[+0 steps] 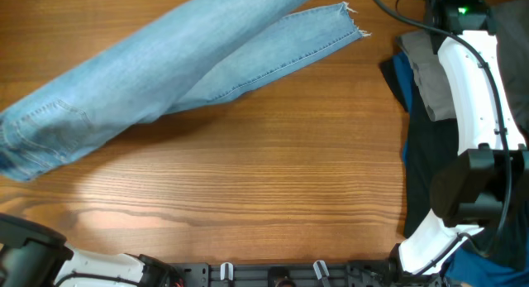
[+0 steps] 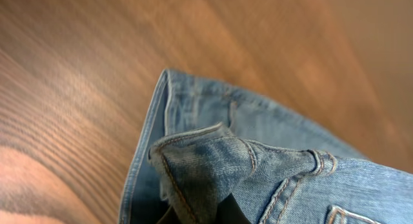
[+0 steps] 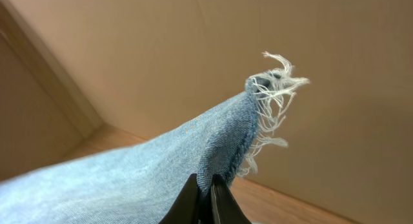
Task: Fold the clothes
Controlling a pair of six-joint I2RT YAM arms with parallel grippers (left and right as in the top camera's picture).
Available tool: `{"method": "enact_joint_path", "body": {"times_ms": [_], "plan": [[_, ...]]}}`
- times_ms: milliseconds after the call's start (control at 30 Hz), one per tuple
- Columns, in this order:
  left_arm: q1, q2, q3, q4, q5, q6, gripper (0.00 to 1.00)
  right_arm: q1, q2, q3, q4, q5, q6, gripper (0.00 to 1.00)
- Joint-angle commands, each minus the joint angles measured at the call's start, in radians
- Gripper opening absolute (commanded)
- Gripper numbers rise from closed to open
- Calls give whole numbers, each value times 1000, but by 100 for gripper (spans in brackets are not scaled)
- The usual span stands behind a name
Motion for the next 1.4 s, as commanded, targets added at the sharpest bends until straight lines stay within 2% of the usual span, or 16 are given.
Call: {"method": "enact_joint_path", "body": {"times_ms": [0,200,233,267,300,400,567,667,900,1000,1067,1100,1133,1200,1267,1367], "plan": [[22,-14,6,43,31,-22,4,-21,101,-3,5,90,-54,8],[-117,69,6,79,-150,-13,6,6,387,-3,125,89,-26,16],[-130,87,6,80,-165,-13,20,9,434,-3,143,90,-24,32],[-140,106,6,83,-165,-13,45,11,475,-3,147,101,-24,82],[-149,128,6,68,-166,-12,57,9,515,-3,117,109,-25,89],[-122,115,7,-32,-246,-12,69,-56,499,-3,-101,101,-28,85],[-113,84,7,-131,-149,-11,68,-90,481,-3,-260,113,-27,85],[-141,67,7,-206,-148,-7,67,-89,484,-3,-238,295,6,88],[-145,-140,7,-237,-44,-8,67,-30,570,-3,-87,291,-5,89],[-145,-223,6,-264,-44,-8,68,23,626,-3,1,291,-6,88],[-144,-248,6,-286,-44,-8,68,52,636,-3,14,292,-39,80],[-145,-256,6,-296,-44,-8,68,61,636,-3,18,292,-58,65],[-145,-256,6,-305,-44,-8,68,63,630,-2,24,291,-56,58],[-145,-256,6,-320,-43,-8,67,55,607,3,7,291,-52,9],[-145,-256,6,-333,-44,-7,66,32,549,4,-70,292,-45,4],[-155,-256,6,-358,-45,51,65,-22,353,4,-327,325,-46,4]]}}
